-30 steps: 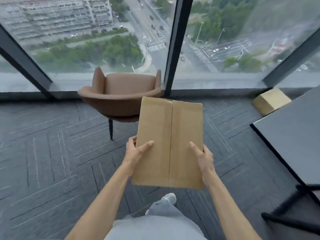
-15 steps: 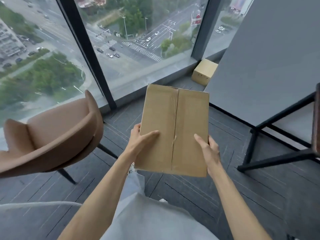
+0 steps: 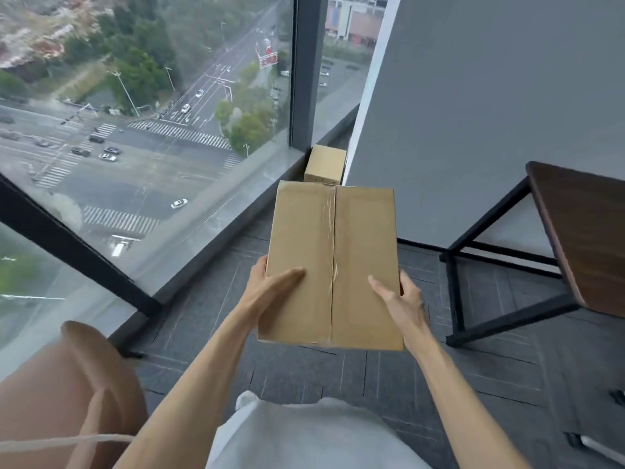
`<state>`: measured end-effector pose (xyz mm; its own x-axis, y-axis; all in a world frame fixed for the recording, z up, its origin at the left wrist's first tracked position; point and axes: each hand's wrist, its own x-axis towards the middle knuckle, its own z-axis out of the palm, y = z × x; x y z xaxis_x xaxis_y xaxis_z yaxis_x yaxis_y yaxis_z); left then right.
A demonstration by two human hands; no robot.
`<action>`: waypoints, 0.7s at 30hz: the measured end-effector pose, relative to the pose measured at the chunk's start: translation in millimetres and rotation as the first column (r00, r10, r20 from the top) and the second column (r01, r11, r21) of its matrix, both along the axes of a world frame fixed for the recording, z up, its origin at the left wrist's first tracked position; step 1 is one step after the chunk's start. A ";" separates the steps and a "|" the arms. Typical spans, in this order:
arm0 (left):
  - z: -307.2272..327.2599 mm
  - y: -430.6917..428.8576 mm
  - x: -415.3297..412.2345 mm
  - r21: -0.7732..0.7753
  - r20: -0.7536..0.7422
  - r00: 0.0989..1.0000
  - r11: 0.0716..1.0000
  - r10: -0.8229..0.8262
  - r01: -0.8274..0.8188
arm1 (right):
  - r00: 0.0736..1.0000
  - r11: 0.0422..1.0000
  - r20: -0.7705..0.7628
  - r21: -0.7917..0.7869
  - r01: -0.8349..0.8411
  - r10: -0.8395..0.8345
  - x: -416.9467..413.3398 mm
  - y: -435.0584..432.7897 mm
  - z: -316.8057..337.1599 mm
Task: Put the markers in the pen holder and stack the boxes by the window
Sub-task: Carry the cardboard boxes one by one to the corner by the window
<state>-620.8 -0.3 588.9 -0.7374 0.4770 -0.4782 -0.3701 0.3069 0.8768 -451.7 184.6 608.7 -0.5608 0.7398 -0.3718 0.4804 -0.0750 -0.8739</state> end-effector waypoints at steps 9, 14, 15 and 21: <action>-1.6 81.5 -145.5 -0.061 0.010 0.998 0.997 -0.056 0.056 | 0.995 0.990 0.011 -0.094 0.104 -0.103 -131.9 66.0 -21.5; 4.9 140.6 -234.2 -0.096 -0.038 0.999 0.995 -0.031 0.027 | 0.997 0.990 -0.021 -0.123 0.066 -0.069 -227.1 136.0 -29.6; 5.3 150.6 -250.1 -0.102 -0.037 0.999 0.994 -0.038 0.034 | 0.998 0.991 -0.026 -0.123 0.046 -0.050 -243.1 148.8 -30.3; -0.1 200.6 -323.0 -0.122 0.004 1.000 0.992 -0.019 0.019 | 0.999 0.993 -0.031 -0.107 -0.043 0.040 -325.5 215.1 -29.3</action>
<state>-943.8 200.2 588.7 -0.7274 0.4291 -0.5354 -0.3651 0.4186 0.8315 -777.2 399.7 579.4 -0.6020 0.6721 -0.4311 0.4598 -0.1496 -0.8753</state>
